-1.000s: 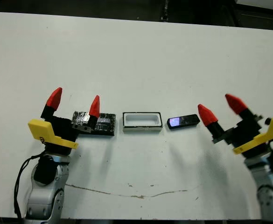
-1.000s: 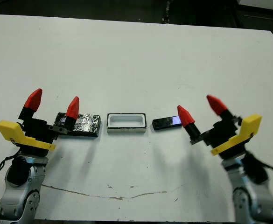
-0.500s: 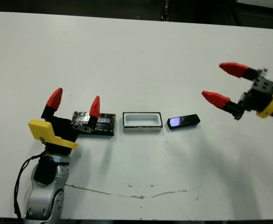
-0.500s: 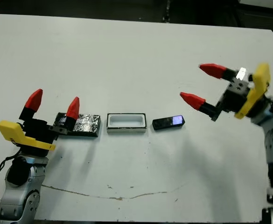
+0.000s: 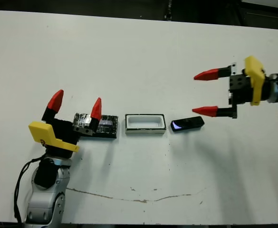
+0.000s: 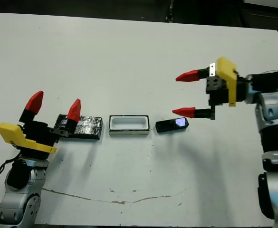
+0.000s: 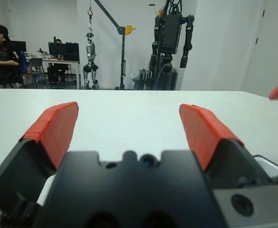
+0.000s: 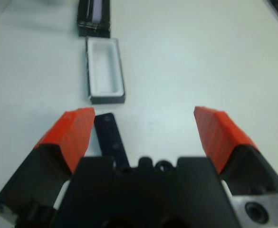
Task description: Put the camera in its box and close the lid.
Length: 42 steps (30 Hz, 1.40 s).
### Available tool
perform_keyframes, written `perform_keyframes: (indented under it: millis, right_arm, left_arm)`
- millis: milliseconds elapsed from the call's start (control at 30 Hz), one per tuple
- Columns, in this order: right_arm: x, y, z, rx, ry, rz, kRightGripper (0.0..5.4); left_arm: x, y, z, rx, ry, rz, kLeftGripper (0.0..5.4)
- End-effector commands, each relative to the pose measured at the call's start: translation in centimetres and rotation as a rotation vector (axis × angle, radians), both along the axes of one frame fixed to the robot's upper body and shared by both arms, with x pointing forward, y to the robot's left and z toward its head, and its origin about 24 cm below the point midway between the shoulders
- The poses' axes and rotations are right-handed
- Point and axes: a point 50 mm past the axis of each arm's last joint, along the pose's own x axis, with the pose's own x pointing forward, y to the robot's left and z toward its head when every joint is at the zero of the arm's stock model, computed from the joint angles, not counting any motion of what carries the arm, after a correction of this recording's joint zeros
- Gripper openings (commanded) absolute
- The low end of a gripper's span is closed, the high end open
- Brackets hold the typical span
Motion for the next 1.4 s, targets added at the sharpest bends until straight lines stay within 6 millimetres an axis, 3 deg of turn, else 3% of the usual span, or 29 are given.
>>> perform_keyframes:
  millis: [33,633,1067,1400]
  right_arm:
    - [0.3,0.5,-0.3,-0.051,0.045,0.014,5.40]
    - [0.5,1.5,-3.9,-0.157,0.277,-0.008,5.40]
    - [-0.1,1.5,-6.4,-0.269,0.222,-0.041,5.40]
    - [-0.7,1.6,-7.0,-0.223,0.167,-0.106,4.35]
  left_arm:
    - [-0.1,0.2,-0.3,0.012,0.011,0.009,5.40]
    - [-0.2,0.2,-0.4,0.007,0.013,-0.003,5.40]
    - [-0.4,0.1,-0.6,0.008,0.026,-0.011,5.40]
    - [-0.4,-0.1,-0.6,0.000,0.033,-0.014,5.40]
